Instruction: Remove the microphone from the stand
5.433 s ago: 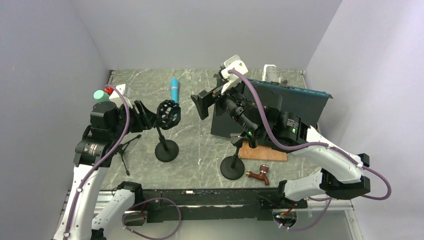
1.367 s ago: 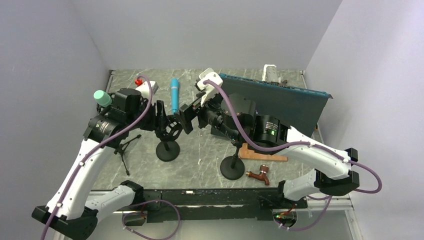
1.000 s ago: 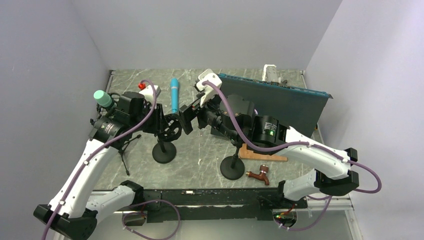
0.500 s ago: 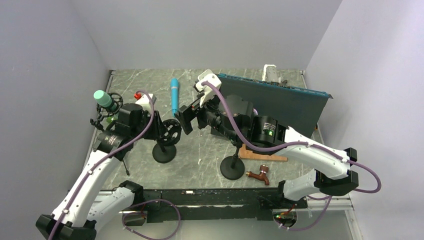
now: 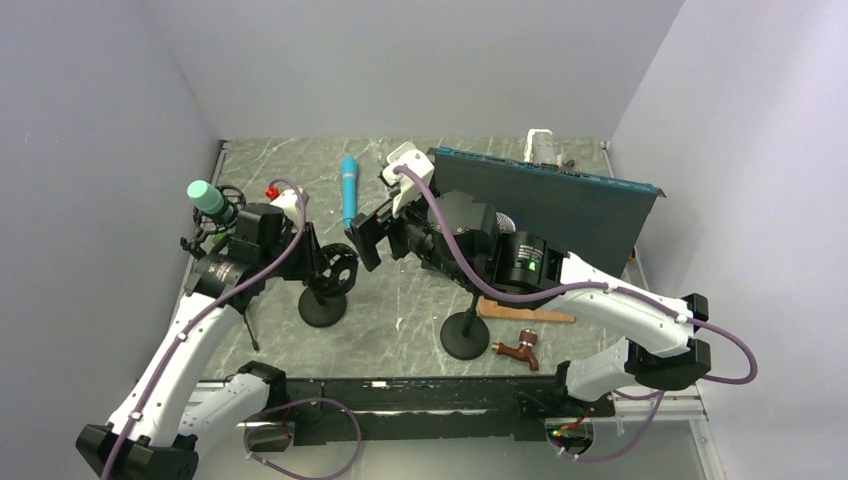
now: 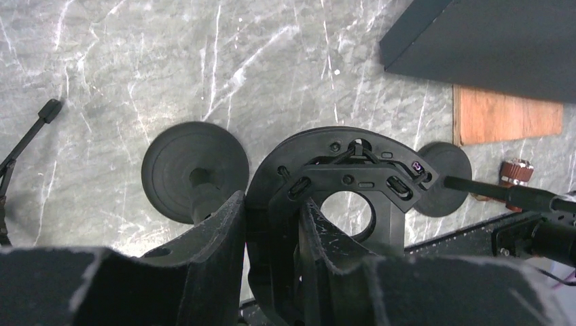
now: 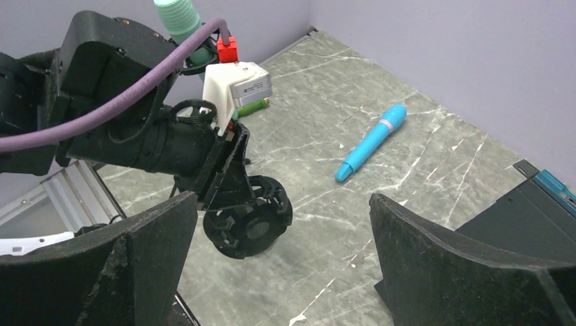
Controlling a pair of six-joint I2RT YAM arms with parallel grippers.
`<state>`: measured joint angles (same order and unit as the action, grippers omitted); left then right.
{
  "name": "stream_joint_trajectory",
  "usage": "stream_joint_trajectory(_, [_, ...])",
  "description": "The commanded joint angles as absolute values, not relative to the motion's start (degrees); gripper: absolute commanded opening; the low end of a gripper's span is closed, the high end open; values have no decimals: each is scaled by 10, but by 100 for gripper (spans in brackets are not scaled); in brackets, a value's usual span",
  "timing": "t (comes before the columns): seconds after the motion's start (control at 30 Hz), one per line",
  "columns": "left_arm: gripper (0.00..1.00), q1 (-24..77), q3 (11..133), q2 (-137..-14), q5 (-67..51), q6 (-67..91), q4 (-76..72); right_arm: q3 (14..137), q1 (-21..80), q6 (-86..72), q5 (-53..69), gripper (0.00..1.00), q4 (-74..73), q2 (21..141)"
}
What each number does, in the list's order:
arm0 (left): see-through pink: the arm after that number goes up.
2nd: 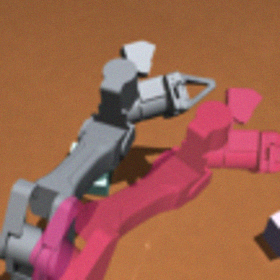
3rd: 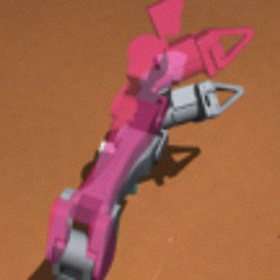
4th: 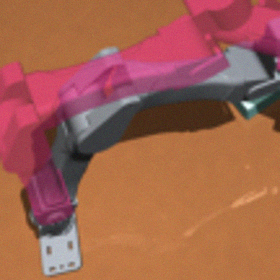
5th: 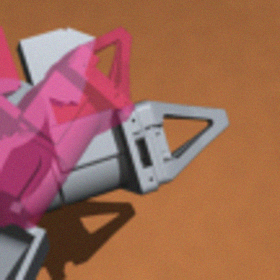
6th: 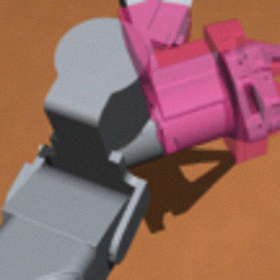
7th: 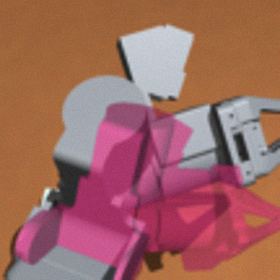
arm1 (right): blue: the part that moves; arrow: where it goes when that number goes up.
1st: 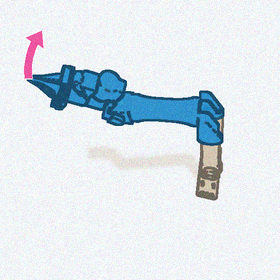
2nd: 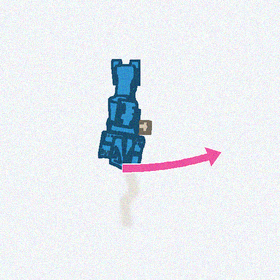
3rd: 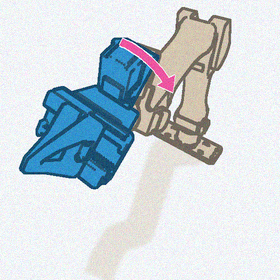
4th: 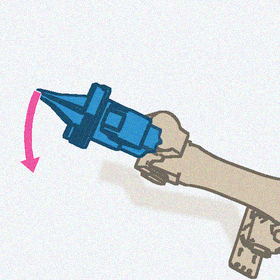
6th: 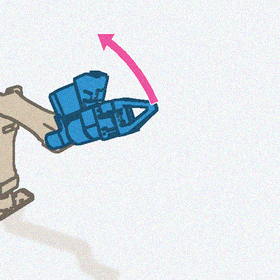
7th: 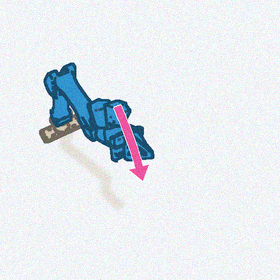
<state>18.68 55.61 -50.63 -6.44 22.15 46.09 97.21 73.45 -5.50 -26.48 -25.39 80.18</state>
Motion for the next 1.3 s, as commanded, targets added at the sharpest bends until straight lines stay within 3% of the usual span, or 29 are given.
stream_joint_trajectory(0.0, [0,185,634,-515,-89,202,470,980,736,-50,-269,99,-242,783])
stream_joint_trajectory(0.27, [0,171,724,-612,-139,213,389,988,736,-38,-293,100,-252,747])
stream_joint_trajectory(0.57, [0,164,842,-811,-182,238,289,988,736,18,-361,100,-250,664])
stream_joint_trajectory(0.97, [0,164,1100,-1073,-203,257,278,936,736,1,-406,100,-256,560])
stream_joint_trajectory(1.27, [0,168,1251,-1193,-203,266,297,912,736,-25,-420,100,-271,540])
